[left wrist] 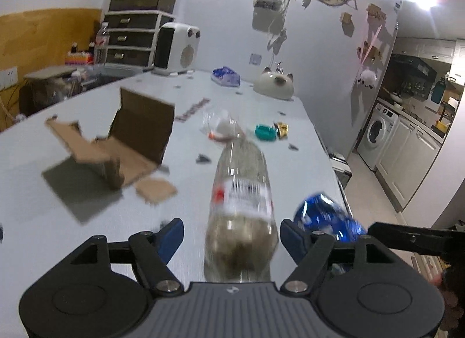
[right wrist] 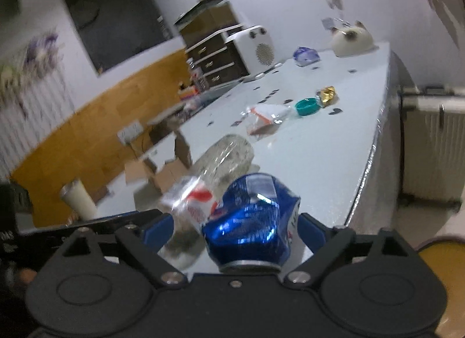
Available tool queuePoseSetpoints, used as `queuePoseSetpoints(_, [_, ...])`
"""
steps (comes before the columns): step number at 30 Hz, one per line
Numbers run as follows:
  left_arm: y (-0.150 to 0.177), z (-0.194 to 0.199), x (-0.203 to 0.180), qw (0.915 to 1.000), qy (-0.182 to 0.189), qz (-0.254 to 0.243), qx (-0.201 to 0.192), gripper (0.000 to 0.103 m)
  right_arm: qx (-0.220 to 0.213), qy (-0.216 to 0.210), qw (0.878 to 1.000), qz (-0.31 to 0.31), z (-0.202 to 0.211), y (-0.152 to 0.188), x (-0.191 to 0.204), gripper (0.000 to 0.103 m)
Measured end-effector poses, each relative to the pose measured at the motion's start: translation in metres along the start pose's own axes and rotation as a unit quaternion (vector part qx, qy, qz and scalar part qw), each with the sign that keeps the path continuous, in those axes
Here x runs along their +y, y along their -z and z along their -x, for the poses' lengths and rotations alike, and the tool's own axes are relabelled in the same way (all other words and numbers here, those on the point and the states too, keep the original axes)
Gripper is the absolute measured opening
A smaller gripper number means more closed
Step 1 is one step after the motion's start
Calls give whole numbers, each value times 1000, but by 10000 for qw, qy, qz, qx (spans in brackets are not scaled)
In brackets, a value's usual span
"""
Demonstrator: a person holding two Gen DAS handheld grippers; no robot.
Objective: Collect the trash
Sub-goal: 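Lift the bottle with the left tool while the right tool lifts the blue can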
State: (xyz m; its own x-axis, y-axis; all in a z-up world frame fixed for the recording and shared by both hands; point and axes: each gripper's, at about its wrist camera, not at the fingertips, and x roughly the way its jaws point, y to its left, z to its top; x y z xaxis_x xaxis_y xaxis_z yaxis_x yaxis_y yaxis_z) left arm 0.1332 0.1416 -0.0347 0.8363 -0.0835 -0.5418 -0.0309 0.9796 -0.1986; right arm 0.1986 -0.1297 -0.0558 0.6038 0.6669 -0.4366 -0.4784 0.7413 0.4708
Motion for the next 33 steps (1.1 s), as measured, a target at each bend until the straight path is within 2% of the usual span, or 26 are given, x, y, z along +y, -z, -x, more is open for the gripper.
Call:
queuePoseSetpoints(5, [-26, -26, -3, 9998, 107, -107, 128, 75, 112, -15, 9950, -993, -18, -13, -39, 75])
queuePoseSetpoints(8, [-32, -48, -7, 9989, 137, -207, 395, 75, 297, -211, 9892, -1420, -34, -16, -58, 70])
queuePoseSetpoints(14, [-36, -79, -8, 9966, 217, -244, 761, 75, 864, -741, 9820, -1507, -58, -13, -65, 68])
queuePoseSetpoints(15, [-36, -81, -8, 9965, 238, -231, 768, 72, 922, -831, 9810, -1490, -60, -12, -63, 67])
queuePoseSetpoints(16, [-36, -83, -8, 9964, 236, -222, 777, 64, 978, -884, 9806, -1453, -62, -12, -60, 66])
queuePoseSetpoints(21, [-28, -71, -9, 9963, 312, -276, 751, 64, 1151, -975, 9806, -1253, -67, -9, -44, 63])
queuePoseSetpoints(29, [0, -16, 4, 9985, 253, -75, 483, 64, 1105, -869, 9828, -1200, -66, -7, -31, 61])
queuePoseSetpoints(33, [10, -7, -2, 9983, 319, -107, 483, 64, 1042, -1092, 9805, -1259, -63, -7, -23, 62])
